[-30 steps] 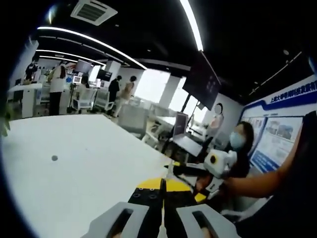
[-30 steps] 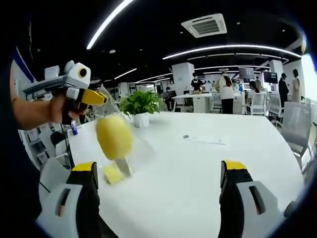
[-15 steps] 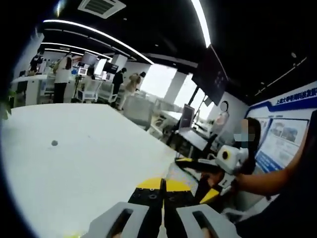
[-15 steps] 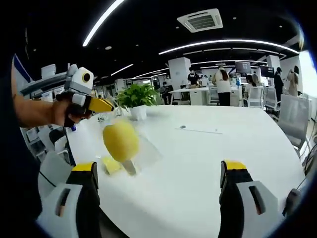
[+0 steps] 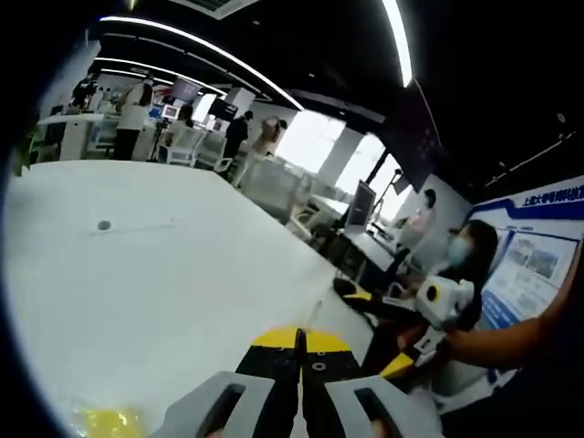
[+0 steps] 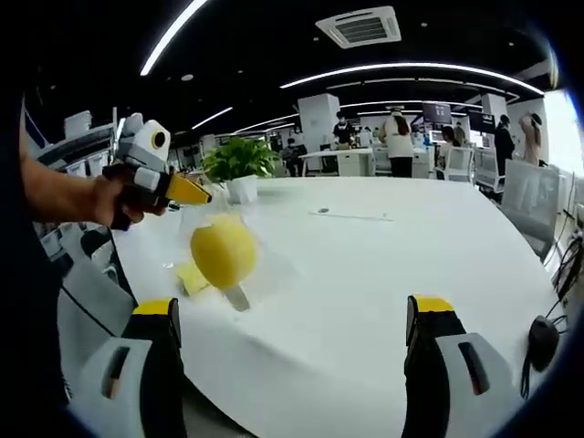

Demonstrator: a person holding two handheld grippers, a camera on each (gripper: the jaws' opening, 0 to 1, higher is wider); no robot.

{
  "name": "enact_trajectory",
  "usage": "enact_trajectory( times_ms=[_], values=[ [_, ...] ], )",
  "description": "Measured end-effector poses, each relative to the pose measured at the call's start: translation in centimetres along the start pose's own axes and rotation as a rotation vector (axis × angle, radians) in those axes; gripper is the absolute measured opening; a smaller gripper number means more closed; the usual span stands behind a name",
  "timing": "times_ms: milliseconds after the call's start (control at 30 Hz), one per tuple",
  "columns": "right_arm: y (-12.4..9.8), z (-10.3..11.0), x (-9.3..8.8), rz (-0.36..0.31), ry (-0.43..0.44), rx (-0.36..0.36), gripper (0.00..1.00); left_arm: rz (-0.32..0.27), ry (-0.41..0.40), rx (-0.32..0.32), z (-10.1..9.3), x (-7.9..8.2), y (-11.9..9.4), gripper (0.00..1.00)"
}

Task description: Compare the silicone blocks by pressing each to a similar depth, holding the contact briefly, and releasing to observe deformation and rebound differences across the visible hardness samples.

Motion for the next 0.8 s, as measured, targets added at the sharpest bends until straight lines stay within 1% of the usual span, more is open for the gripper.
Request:
enact_trajectory(
  times_ms=[67,333,500,567,600,667,800],
  values=[
    [-0.1,-0.1,-0.2,0.001,0.005,-0.004,0.96,0.002,-0.021,0.006,0.2,-0.4,0.2,0.00],
    [-0.6,0.3,-1.1,0.018,0.028,0.000,0.96,0.001,-0.082,0.012,0.5,-1.3,0.7,0.00],
    [-0.6,0.4,-1.3,0.021,0.029,0.006,0.96,-0.007,-0.137,0.041,1.7,-2.2,0.7,0.00],
    [-0.6,0.5,-1.5,0.028,0.044,0.011,0.96,-0.022,-0.184,0.048,2.3,-2.5,0.7,0.00],
    [-0.6,0.4,-1.6,0.033,0.047,0.012,0.96,-0.024,-0.193,0.050,2.5,-2.6,0.6,0.00],
    [-0.7,0.5,-1.5,0.035,0.042,0.013,0.96,-0.023,-0.204,0.060,3.2,-3.0,0.4,0.00],
    [-0.9,0.3,-1.5,0.031,0.050,0.009,0.96,-0.030,-0.201,0.094,4.6,-3.1,-0.1,0.00]
  ],
)
Point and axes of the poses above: the point that each gripper's makers call its tool centre point, and the gripper's own axes: y roughly forward along the fingers, z roughly to its left, x roughly out of its top, the point moved 3 cm from there along -y, roughly backward along the fingers, and after that the axes turned 8 degrees about -z, right-handed, at the moved point
